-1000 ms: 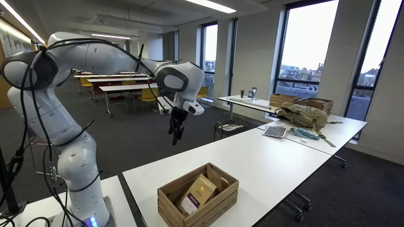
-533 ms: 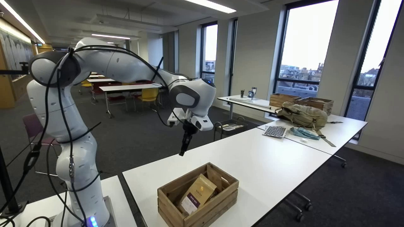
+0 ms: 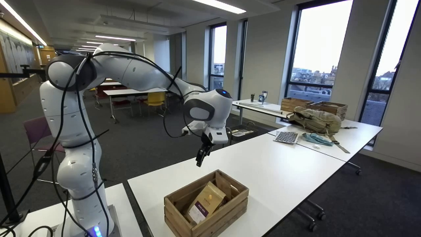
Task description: Pick up the paper bag from the box and put it on the table
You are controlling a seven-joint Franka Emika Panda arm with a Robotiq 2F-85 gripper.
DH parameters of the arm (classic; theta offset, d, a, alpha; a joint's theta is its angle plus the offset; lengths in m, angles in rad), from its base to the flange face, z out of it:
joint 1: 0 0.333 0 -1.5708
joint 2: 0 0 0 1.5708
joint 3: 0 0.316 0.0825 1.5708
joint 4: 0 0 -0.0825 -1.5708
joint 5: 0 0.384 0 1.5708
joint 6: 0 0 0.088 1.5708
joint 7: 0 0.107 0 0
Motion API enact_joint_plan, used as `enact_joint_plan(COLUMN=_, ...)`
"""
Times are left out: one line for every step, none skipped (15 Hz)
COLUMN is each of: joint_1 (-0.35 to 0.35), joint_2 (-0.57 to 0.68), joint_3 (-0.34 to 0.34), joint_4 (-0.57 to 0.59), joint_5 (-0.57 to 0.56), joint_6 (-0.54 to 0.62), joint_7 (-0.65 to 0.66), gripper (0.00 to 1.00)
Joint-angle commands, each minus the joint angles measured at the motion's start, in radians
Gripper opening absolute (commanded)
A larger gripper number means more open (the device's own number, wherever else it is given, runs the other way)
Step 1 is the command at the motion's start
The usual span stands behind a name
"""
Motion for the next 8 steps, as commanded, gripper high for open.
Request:
enact_joint_plan(joint_1=-0.017, joint_2=0.002, joint_3=0.016, joint_4=0.002, joint_5=0.002, joint_6=-0.002, joint_7=-0.001, gripper=1.0)
enact_joint_plan(joint_1=-0.017, joint_2=0.003, joint_3=0.017, joint_4=0.002, joint_5=0.001, joint_6=-0.002, joint_7=-0.001, gripper=1.0)
enact_joint_plan(joint_1=-0.017, joint_2=0.003, joint_3=0.018, joint_4=0.002, joint_5=0.001, joint_6=-0.002, joint_7=-0.001, gripper=1.0)
enact_joint_plan(joint_1=-0.017, joint_2=0.003, joint_3=0.019, joint_4=0.002, joint_5=0.001, joint_6=-0.002, joint_7=-0.001, gripper=1.0)
enact_joint_plan(joint_1=-0.017, joint_2=0.003, joint_3=0.019, joint_4=0.002, joint_5=0.001, joint_6=-0.002, joint_7=-0.001, gripper=1.0)
enact_joint_plan(joint_1=-0.016, joint_2=0.004, joint_3=0.019, joint_4=0.002, joint_5=0.001, joint_6=-0.002, joint_7=-0.001, gripper=1.0)
enact_joint_plan(joint_1=-0.015, joint_2=0.027, joint_3=0.019, joint_4=0.022, joint_5=0.014, joint_6=-0.01, joint_7=-0.005, gripper=1.0)
enact_joint_plan(joint_1=-0.013, joint_2=0.057, joint_3=0.021, joint_4=0.038, joint_5=0.014, joint_6=0.004, joint_7=0.006, gripper=1.0)
